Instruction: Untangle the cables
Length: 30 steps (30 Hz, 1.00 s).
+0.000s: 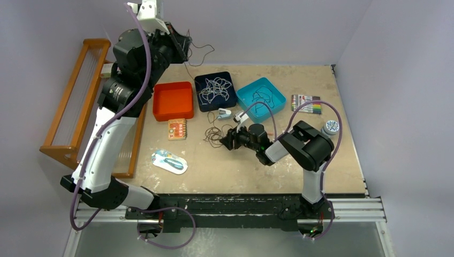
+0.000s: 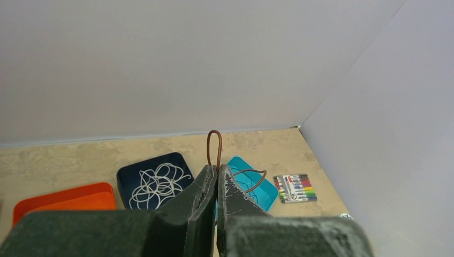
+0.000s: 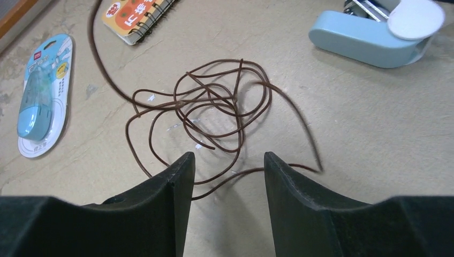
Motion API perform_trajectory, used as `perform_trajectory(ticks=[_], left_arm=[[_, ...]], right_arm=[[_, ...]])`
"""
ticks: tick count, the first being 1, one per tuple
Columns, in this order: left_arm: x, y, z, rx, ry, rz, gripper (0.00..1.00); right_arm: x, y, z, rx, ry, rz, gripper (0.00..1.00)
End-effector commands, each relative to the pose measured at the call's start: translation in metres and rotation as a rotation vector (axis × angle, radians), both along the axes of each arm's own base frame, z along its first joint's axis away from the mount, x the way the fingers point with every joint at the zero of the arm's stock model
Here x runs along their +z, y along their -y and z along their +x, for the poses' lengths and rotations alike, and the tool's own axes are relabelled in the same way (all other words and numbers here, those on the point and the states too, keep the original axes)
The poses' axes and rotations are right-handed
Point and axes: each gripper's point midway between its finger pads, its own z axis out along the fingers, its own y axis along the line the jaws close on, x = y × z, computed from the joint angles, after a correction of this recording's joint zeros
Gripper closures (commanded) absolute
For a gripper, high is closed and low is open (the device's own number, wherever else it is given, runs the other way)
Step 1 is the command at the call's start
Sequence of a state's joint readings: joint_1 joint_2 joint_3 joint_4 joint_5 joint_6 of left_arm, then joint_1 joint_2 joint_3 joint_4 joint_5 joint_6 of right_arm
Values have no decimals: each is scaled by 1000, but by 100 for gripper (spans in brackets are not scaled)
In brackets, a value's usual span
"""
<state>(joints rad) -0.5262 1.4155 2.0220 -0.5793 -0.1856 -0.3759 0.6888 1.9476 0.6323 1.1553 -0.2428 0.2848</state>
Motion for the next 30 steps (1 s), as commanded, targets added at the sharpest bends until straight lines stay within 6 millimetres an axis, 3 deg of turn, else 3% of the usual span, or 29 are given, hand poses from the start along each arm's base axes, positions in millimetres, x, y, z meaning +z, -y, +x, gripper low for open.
perform_trajectory(ticks=[1,3,11,14,18,23,26,30], left_arm=[[16,-5,-3,13,51,10,100],[16,-5,-4,12,53,13,100],[13,-7,-4,15,52,21,100],[13,-7,-5,16,54,20,100],[12,-8,-6,20,53,17,100],[12,-7,-6,16,52,11,100],[13,-8,-6,17,57,9,100],[16,-11,-8,29,65,7,100]], right_arm=[[48,3,10,-44,113,50,46],[56,7,7,-42,134,35,44],[121,12,-8,26,292,68,34],[151,9,-6,39,372,107,32],[172,3,-2,48,422,133,30],[183,-8,12,45,456,143,29],[179,-16,21,55,463,141,30],[157,-27,30,67,432,126,29]])
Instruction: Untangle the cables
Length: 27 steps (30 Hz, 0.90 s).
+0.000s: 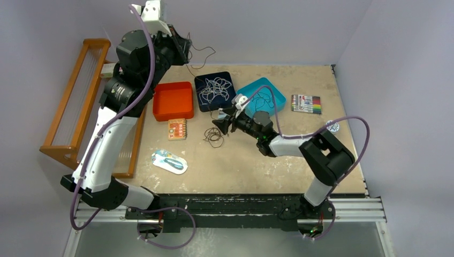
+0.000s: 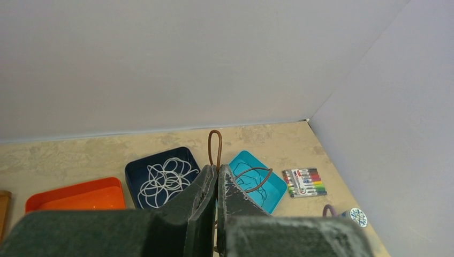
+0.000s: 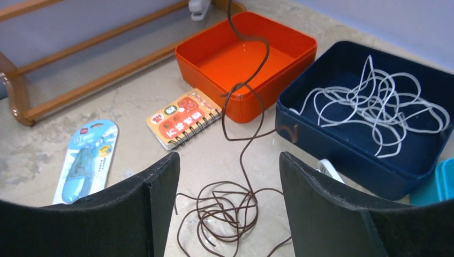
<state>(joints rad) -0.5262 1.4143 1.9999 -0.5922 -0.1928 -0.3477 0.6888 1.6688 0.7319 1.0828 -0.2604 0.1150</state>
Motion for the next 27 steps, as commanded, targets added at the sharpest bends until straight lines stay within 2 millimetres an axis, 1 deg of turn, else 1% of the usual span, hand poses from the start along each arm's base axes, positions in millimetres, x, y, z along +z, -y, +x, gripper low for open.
perform_trajectory(ticks=[1,4,5,7,9,11,14,15,19,23,25,27], left_arm=[[30,-11,-11,22,89,-38,100],[32,-12,-12,27,93,-37,100],[34,-13,-13,28,98,-39,100],[37,-14,-14,31,104,-42,100],[41,-15,-14,35,112,-44,100],[44,-17,-15,43,120,-46,100],[51,-21,-16,57,136,-46,100],[53,-22,-16,64,142,-47,100],[65,-28,-14,94,173,-47,100],[85,-39,-13,151,229,-68,100],[95,-45,-12,184,258,-79,100],[103,-50,-11,217,285,-84,100]], right_arm=[[4,-16,11,27,57,18,29],[-15,-23,17,42,29,-7,29],[-25,-26,19,48,13,-20,30],[-35,-32,22,60,-6,-26,30],[-42,-37,28,58,-13,-27,32],[-46,-40,34,52,-17,-28,40],[-52,-42,40,35,-30,-27,59],[-52,-41,40,30,-34,-26,65],[-63,-31,38,-16,-67,-35,83],[-83,-14,29,-63,-137,-53,96],[-91,-5,21,-82,-177,-54,100],[-98,4,12,-101,-218,-55,100]])
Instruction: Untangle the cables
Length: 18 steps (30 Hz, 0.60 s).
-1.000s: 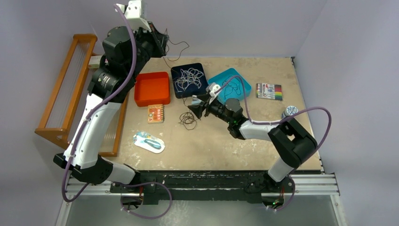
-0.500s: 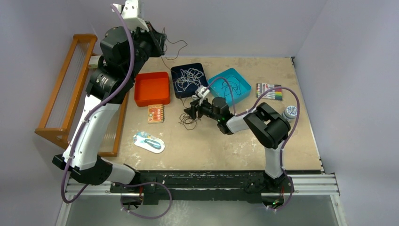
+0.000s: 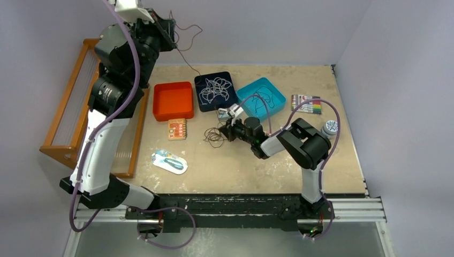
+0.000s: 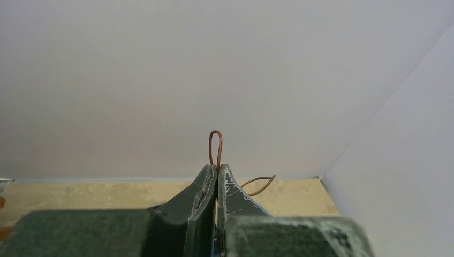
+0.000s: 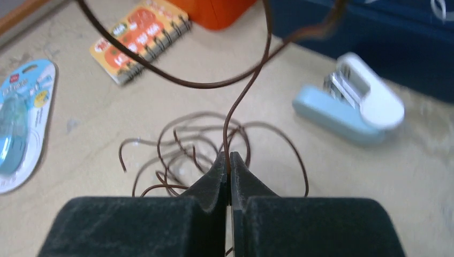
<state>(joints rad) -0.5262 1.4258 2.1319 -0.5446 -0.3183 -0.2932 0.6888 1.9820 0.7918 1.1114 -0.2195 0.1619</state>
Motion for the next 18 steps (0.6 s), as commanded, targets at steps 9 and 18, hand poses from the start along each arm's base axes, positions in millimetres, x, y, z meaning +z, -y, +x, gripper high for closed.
perform_trajectory(ticks=[9,18], left_arm=[[74,-43,2,234,224,-57,100],[65,-45,13,280,209,-11,100]], right_arm=[[-18,55,-33,-209,-193,-10,100],[8,70,-41,-244,-172,-2,100]])
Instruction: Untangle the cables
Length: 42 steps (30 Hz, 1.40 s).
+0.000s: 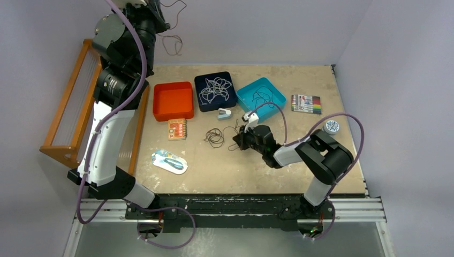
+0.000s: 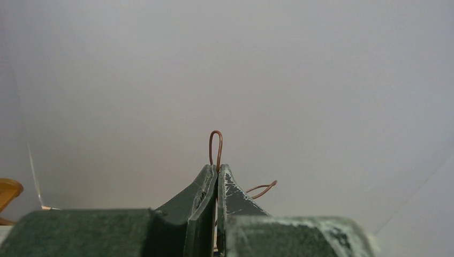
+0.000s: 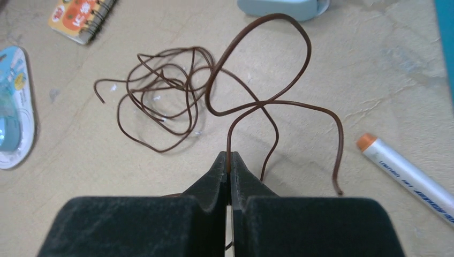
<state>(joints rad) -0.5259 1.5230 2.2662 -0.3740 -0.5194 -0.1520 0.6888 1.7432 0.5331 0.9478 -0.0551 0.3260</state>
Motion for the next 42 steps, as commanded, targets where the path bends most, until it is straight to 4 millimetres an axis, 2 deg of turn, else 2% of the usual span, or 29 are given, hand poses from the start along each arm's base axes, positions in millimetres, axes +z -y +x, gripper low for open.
perform_trajectory(ticks=[1,6,11,17,19,26,34,42], left_arm=[[7,-12,-2,65,27,16,100],[-26,-11,18,130,-64,83,100],[-64,-14,46,179,-170,144,100],[-127,-56,94,209,-325,94,100],[-148,-60,103,217,-367,111,100],[-210,-67,123,236,-488,161,100],[-264,-77,134,238,-588,178,100],[-308,-90,138,249,-664,171,100]], right_arm=[[41,3,8,-42,72,34,100],[63,8,6,-32,108,5,100],[74,13,1,-16,134,-11,99],[73,5,-3,65,155,-36,98],[71,1,-4,85,153,-32,98],[67,-3,-2,98,153,-31,98],[65,-7,-2,118,152,-29,98],[62,-9,-1,125,151,-33,98]])
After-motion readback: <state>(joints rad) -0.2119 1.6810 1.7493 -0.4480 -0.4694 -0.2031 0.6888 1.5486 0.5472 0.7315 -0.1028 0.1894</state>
